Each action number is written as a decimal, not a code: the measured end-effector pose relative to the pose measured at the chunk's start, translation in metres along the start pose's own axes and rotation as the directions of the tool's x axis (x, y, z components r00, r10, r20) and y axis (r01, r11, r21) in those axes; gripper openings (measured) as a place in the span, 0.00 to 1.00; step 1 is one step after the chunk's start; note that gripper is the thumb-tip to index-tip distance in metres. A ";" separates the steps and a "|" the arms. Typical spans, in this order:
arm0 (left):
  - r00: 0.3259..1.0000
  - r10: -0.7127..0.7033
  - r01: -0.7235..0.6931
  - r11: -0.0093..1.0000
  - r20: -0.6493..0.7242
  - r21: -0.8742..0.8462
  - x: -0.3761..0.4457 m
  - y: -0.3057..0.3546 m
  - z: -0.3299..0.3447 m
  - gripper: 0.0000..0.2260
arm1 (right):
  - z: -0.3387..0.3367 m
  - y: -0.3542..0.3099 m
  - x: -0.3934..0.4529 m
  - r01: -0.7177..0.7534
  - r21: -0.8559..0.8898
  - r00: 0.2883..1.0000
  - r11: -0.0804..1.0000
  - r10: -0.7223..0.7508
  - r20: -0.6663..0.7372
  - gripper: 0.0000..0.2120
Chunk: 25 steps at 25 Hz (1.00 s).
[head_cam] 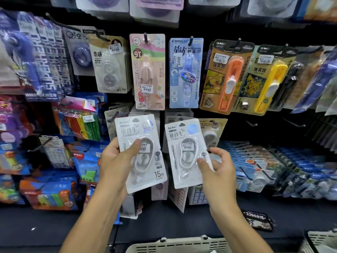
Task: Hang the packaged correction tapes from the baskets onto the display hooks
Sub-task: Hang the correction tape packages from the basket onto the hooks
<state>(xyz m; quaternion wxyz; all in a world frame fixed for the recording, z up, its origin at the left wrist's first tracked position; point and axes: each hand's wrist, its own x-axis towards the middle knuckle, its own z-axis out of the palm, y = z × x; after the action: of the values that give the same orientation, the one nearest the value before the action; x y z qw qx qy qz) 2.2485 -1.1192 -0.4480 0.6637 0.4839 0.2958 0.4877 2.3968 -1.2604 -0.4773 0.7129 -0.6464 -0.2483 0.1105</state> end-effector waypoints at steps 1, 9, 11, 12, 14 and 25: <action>1.000 0.003 -0.003 1.000 -0.001 -0.007 -0.001 0.000 0.001 0.07 | 0.001 -0.001 -0.001 0.021 0.025 1.000 0.999 -0.021 -0.017 0.13; 1.000 0.020 -0.020 0.999 0.001 0.030 0.000 -0.010 0.006 0.08 | 0.019 -0.014 0.011 -0.177 -0.073 0.947 0.981 0.190 0.257 0.24; 0.997 0.040 -0.044 0.997 0.068 0.061 0.002 -0.013 0.010 0.09 | 0.022 -0.011 0.004 -0.067 -0.014 0.931 0.998 0.067 0.359 0.22; 0.992 0.037 -0.046 0.996 0.123 0.071 0.002 -0.015 0.013 0.10 | 0.024 -0.010 0.000 -0.026 0.007 0.901 1.000 0.020 0.434 0.21; 0.975 0.023 -0.047 0.994 0.221 0.102 0.004 -0.021 0.016 0.10 | 0.029 -0.006 -0.003 0.041 0.002 0.870 0.999 -0.036 0.493 0.20; 0.916 0.057 -0.399 0.223 0.396 0.890 0.013 -0.042 -0.001 0.33 | 0.020 -0.008 0.006 0.092 -0.148 0.990 0.985 -0.075 0.121 0.16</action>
<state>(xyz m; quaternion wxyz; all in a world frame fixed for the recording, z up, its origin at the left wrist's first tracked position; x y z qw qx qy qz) 2.2669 -1.1087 -0.4866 0.1871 0.8866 0.3576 0.2262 2.3910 -1.2414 -0.4677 0.6496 -0.6808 -0.3238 0.0982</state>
